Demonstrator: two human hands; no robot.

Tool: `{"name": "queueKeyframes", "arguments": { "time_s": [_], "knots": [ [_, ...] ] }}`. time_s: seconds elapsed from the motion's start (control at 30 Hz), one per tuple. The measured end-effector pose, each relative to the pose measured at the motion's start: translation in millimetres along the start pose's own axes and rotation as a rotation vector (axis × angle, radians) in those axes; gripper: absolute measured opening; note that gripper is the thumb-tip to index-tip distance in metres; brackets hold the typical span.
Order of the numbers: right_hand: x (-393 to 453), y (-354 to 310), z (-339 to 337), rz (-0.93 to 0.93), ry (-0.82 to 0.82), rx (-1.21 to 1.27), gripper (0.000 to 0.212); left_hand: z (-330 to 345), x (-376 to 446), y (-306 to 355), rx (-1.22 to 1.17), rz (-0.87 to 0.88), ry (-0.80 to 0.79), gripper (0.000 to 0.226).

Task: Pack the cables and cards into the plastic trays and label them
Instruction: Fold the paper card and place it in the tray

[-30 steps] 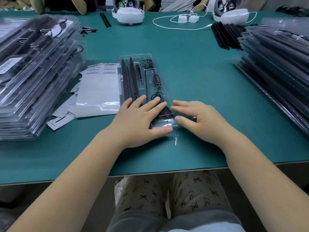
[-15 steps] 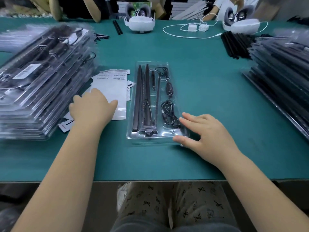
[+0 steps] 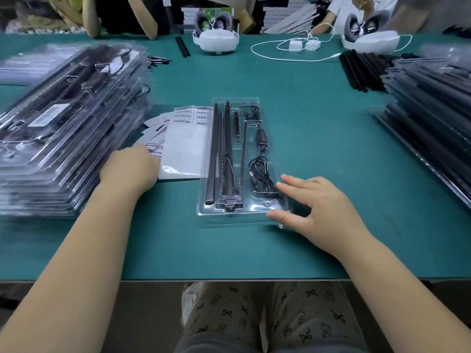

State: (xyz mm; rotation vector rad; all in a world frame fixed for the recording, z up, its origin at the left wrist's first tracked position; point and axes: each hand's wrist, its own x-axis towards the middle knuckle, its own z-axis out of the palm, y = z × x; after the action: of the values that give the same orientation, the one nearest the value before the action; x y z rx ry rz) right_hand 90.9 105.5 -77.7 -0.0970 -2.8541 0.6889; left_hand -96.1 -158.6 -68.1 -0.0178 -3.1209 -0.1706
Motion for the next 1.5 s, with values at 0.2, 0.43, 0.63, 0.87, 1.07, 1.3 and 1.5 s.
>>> {"name": "queueKeyframes", "arguments": {
  "time_s": [0.2,0.43,0.63,0.87,1.07,1.3,1.5],
  "knots": [
    [0.3,-0.5,0.0,0.009,-0.002,0.008,0.089,2.9,8.4,3.1,0.012,0.057,0.060,0.021],
    [0.2,-0.8,-0.4,0.006,-0.002,0.007,0.088,-8.8,19.6,7.1,0.043,0.146,0.059,0.029],
    [0.1,-0.9,-0.9,0.003,-0.007,0.009,0.087,-13.7,30.0,11.4,-0.002,0.139,-0.010,0.027],
    [0.2,-0.3,-1.2,0.008,-0.025,0.010,0.088,-25.5,32.7,31.1,0.004,-0.015,-0.081,0.044],
    [0.7,0.8,-1.1,0.001,-0.025,0.005,0.089,-36.6,25.4,39.2,0.155,0.015,-0.032,0.027],
    [0.3,0.3,-0.3,-0.004,-0.015,0.018,0.086,-59.3,10.9,45.4,0.254,-0.083,0.226,0.014],
    [0.9,0.5,-1.9,-0.002,-0.002,0.060,0.082,-70.4,-36.6,68.9,-0.505,0.365,0.275,0.018]
  ]
}}
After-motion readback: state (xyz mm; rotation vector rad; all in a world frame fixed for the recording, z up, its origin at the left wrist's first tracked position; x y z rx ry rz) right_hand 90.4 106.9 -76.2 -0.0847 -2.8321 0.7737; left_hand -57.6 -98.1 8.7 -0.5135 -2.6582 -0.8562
